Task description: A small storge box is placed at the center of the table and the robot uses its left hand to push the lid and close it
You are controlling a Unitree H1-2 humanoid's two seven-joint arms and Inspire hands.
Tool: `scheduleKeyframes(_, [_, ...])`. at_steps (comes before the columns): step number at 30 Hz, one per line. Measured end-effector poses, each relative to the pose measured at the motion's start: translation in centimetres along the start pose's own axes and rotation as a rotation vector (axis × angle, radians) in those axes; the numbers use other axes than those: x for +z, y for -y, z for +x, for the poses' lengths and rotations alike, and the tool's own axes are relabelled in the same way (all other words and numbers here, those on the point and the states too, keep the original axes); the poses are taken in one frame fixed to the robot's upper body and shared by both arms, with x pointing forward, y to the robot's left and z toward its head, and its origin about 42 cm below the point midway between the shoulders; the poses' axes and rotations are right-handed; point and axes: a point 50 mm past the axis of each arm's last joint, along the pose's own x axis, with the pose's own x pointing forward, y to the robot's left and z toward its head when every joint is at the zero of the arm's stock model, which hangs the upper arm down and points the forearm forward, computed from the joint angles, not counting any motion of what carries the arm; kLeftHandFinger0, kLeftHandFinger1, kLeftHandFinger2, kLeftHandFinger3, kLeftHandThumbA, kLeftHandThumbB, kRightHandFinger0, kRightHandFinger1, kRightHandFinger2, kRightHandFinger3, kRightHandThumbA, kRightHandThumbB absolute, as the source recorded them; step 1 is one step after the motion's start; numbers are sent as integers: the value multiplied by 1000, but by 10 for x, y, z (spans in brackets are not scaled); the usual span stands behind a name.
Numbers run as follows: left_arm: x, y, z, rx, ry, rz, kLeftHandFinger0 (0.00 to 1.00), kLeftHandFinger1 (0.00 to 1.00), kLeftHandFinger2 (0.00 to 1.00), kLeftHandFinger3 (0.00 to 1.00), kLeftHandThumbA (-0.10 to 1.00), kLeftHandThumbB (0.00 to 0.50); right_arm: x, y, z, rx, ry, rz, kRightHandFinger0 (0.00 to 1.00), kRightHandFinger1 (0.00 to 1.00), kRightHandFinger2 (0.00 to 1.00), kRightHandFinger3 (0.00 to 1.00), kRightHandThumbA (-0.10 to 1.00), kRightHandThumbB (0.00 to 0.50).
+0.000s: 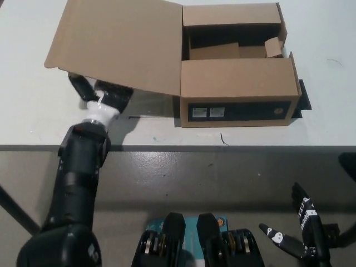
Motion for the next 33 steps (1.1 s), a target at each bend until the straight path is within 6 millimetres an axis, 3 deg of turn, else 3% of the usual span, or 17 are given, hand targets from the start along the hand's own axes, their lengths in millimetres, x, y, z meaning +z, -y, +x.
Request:
scheduleKeyframes(11, [2, 61, 25, -117, 2, 192, 1000, 1000, 1000, 1000, 1000, 450, 2, -3, 3, 1, 8, 5, 1000, 1000, 1000, 1000, 1000, 365])
scheduleKeyframes(16, [1, 90, 31, -189, 5, 315, 1000, 1000, 1000, 1000, 1000, 436, 3, -3, 4, 3, 11, 5, 1000, 1000, 1000, 1000, 1000, 354])
scheduleKeyframes(19, [-3, 108, 34, -227, -1, 378, 1000, 1000, 1000, 1000, 1000, 414, 3, -3, 4, 4, 13, 5, 1000, 1000, 1000, 1000, 1000, 376])
scheduleKeyframes(27, [-43, 146, 43, -285, -73, 562, 1000, 1000, 1000, 1000, 1000, 409, 5, -6, 5, 15, 20, 2, 1000, 1000, 1000, 1000, 1000, 373])
scheduleKeyframes(33, [-83, 145, 45, -277, -178, 789, 1000, 1000, 1000, 1000, 1000, 414, 6, -9, 5, 27, 23, 1, 1000, 1000, 1000, 1000, 1000, 361])
